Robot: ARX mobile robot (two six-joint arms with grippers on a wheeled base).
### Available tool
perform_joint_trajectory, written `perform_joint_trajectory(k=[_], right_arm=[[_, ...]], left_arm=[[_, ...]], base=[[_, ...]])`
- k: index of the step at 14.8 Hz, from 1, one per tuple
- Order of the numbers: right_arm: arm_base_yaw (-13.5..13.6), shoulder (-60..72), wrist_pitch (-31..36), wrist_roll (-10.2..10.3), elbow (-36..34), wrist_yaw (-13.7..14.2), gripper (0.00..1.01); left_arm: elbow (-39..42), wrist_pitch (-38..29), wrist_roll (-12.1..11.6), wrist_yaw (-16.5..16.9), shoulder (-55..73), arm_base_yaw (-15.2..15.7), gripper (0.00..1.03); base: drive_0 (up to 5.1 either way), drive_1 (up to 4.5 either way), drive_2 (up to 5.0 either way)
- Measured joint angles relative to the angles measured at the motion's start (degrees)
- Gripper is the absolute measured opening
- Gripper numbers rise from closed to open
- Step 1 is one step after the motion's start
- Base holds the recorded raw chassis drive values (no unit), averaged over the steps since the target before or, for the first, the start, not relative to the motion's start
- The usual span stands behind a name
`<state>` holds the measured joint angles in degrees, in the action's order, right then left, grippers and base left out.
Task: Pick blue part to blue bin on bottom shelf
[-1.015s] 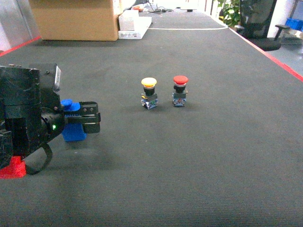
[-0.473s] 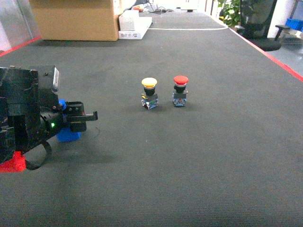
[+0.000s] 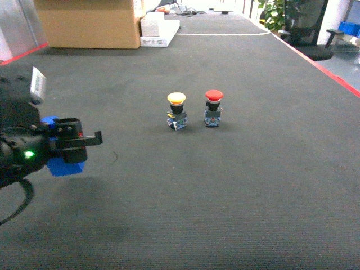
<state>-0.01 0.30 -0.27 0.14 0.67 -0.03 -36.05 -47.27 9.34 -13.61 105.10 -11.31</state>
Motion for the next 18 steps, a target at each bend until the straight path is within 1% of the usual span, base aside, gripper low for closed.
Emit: perform_joint_trajectory(k=[1,2,3,4,5,6,7,8,9,10,11,18], right_arm=[[0.0,0.0,0.0,0.0,0.0,0.0,0.98],[0.0,0.0,0.0,0.0,0.0,0.0,0.98],[0.0,0.0,0.0,0.0,0.0,0.0,0.98],[0.0,0.0,0.0,0.0,0.0,0.0,0.98],[0.0,0.0,0.0,0.0,0.0,0.0,0.98],[0.0,0.0,0.0,0.0,0.0,0.0,0.98],[0.0,0.0,0.0,0.0,0.0,0.0,0.98],[0.0,0.0,0.0,0.0,0.0,0.0,0.98],[0.0,0.0,0.0,0.0,0.0,0.0,0.98],[0.0,0.0,0.0,0.0,0.0,0.0,0.98],[0.0,0.0,0.0,0.0,0.0,0.0,0.98],[0.0,0.0,0.0,0.0,0.0,0.0,0.98]], left_arm=[[6.7,1.6,0.2,-0.8,-10.8,-1.6,0.45],[11.7,4.6,-0.6,-1.9,-20.9,-3.5,0.45],[18.8,11.7,-1.1,-5.0,-37.0,-6.5,0.45],[22.9,16.7,-1.3,-8.1,-47.0,-7.5,0.45],[25.6,22.4,-1.0,-11.5,-56.5,-8.3,0.45],[26.8,27.4,-1.0,-13.7,-64.5,-8.8,0.45],[27.4,33.7,-0.8,-14.2,-73.7,-9.1,0.45],[28.0,39.0,-0.7,-13.6,-81.8,-8.5,0.45],[29.4,43.4,-1.0,-13.8,-87.8,-7.2,0.45],[30.8,44.6,-1.9,-14.3,-89.7,-6.5,0.45],[30.9,44.7,-2.3,-14.3,-89.3,-6.6,0.45],[30.9,44.5,-2.3,-14.2,-89.4,-6.7,0.45]], base=[[0.0,0.0,0.0],[0.0,0.0,0.0],[0.0,0.0,0.0],[0.0,0.0,0.0],[0.0,0.0,0.0],[0.0,0.0,0.0],[0.0,0.0,0.0],[0.0,0.0,0.0],[0.0,0.0,0.0],[0.0,0.0,0.0],[0.0,0.0,0.0],[0.0,0.0,0.0]])
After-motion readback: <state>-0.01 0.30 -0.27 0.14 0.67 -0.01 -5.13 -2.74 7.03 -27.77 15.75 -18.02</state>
